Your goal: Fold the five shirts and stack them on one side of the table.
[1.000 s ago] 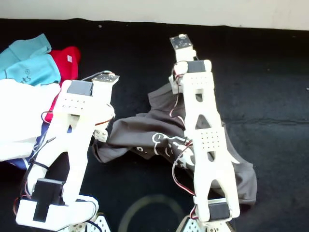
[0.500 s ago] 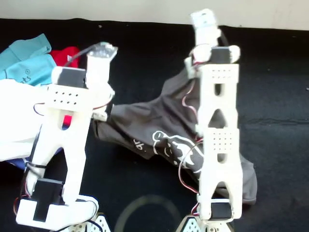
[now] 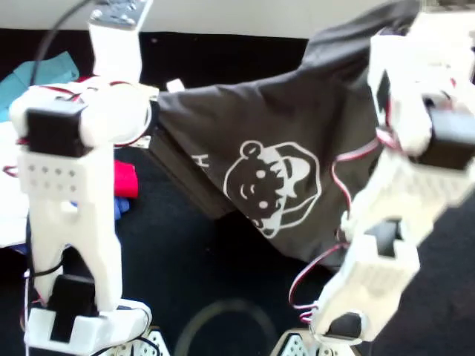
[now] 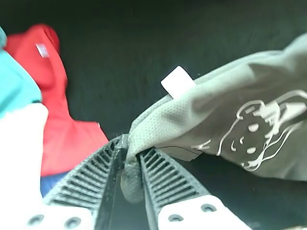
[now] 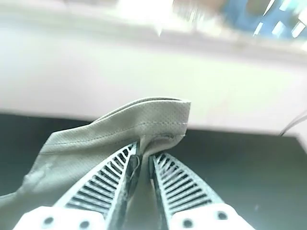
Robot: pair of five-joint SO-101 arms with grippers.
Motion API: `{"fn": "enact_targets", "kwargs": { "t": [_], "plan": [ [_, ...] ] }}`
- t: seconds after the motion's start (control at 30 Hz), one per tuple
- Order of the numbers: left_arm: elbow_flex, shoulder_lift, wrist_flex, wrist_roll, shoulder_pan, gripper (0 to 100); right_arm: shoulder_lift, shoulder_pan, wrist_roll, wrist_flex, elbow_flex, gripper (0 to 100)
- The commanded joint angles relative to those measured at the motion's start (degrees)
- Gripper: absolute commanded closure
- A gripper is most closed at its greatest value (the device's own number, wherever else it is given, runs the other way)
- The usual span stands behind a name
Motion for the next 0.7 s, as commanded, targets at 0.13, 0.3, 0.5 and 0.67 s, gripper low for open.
{"fn": "enact_targets", "kwargs": {
  "t": [0.13, 0.3, 0.5, 0.67],
  "plan": [
    [-5.7, -5.3, 0.5, -0.2, 0.5, 99, -14.4, 0.7, 0.7, 0.5, -5.0, 99.3],
    [-5.6, -13.6, 0.5, -0.3, 0.1, 99, -20.1, 2.1, 5.0, 0.0, -5.1, 99.3],
    [-5.4, -17.9, 0.4, -4.7, 0.0, 99, -21.8, 3.7, 6.9, -3.7, -5.1, 99.3],
    [-1.5, -17.9, 0.2, -4.8, 0.4, 99, -22.1, 4.0, 6.8, -8.7, 0.3, 99.3]
  ]
}}
